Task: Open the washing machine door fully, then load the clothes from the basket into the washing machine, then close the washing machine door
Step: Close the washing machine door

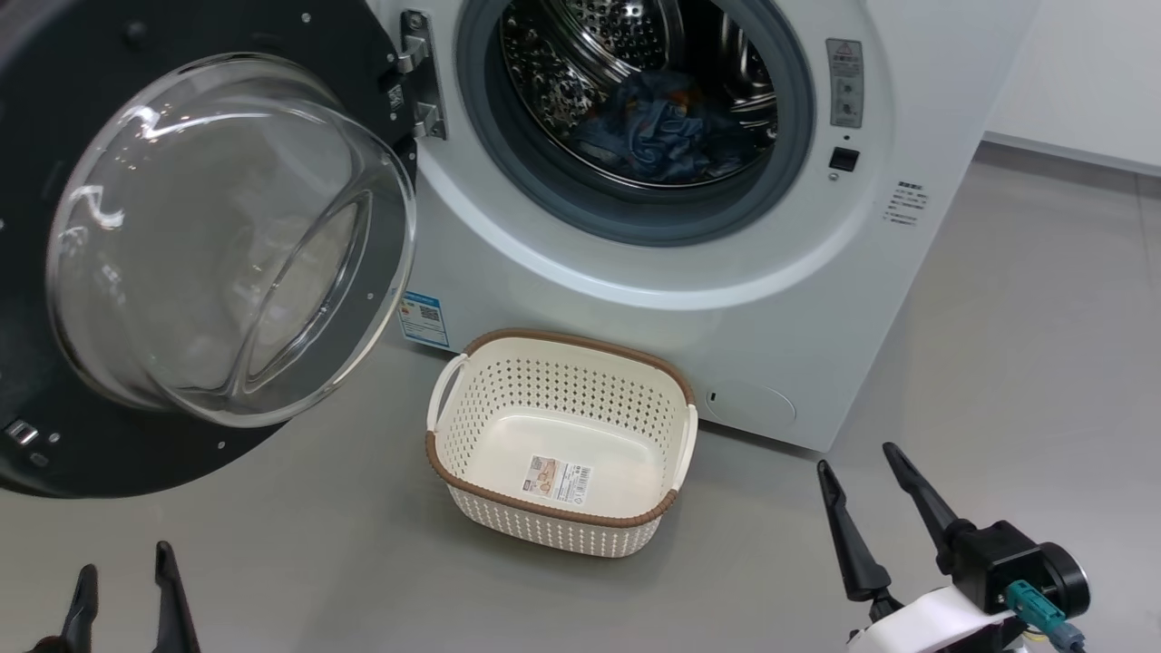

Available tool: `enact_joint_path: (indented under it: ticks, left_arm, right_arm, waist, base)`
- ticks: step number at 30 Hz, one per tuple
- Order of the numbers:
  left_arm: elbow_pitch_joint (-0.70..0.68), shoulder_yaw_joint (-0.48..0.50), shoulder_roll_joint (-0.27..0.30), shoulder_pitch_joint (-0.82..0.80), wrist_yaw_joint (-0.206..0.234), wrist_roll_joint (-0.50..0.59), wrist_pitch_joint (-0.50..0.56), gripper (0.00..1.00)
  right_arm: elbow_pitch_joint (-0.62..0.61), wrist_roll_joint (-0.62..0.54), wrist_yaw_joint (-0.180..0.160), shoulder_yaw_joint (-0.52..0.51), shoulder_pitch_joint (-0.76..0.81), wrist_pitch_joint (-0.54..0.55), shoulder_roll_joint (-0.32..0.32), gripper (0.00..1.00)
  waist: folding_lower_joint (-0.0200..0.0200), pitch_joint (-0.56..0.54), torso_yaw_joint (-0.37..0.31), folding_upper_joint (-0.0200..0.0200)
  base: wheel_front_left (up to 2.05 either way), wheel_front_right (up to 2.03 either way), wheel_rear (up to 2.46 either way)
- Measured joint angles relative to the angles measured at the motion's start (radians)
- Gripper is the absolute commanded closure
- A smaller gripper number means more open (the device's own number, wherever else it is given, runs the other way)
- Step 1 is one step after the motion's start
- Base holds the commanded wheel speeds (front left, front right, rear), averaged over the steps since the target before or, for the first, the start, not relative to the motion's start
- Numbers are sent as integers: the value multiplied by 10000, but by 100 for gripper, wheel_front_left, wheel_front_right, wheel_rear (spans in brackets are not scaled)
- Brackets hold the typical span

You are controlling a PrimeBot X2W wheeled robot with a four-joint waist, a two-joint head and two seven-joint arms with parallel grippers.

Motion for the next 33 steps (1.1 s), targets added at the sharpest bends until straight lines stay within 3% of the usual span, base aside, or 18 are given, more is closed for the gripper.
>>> enact_joint_path:
  ticks: [7, 18, 19, 20, 21, 28, 30, 33]
  left_arm:
    - [-10, 963, 6, 124, 2, -69, 0, 0]
    - [153, 1615, 0, 122, 0, -608, -2, 0]
    - [291, 1672, 0, 115, 0, -938, -2, 30]
    - [449, 1760, -8, 114, 0, -1333, 0, 95]
    - [619, 1900, -13, 105, 0, -1743, 0, 100]
    - [1197, 3175, -19, -118, 12, -4755, -2, 100]
    - [658, 3166, -48, -249, 374, -5329, -15, 100]
    - [328, 3655, -104, -903, 184, -6098, -17, 100]
  right_arm:
    - [98, 2, 0, 750, -31, 0, 8, 0]
    - [207, 167, 0, 1007, -147, 0, -142, 0]
    - [213, 169, 0, 1018, -171, 0, -144, 0]
    - [221, 178, 2, 1030, -198, 0, -150, 0]
    - [224, 178, 0, 1035, -215, 0, -157, 0]
    - [297, 270, 0, 1009, -219, 0, -174, 0]
    - [303, 303, 0, 943, -217, 0, -173, 0]
    - [313, 324, 0, 895, -203, 0, -163, 0]
  waist:
    - [0, -187, 573, 0]
    - [0, -283, 638, 0]
    - [0, -290, 633, 0]
    - [0, -296, 628, 0]
    - [0, -303, 623, 0]
    - [0, -344, 598, 0]
    - [0, -350, 588, 0]
    - [0, -362, 565, 0]
  base:
    - [0, 0, 0]
    - [0, 0, 0]
    - [0, 0, 0]
    - [0, 0, 0]
    - [0, 0, 0]
    - [0, 0, 0]
    - [0, 0, 0]
    - [0, 0, 0]
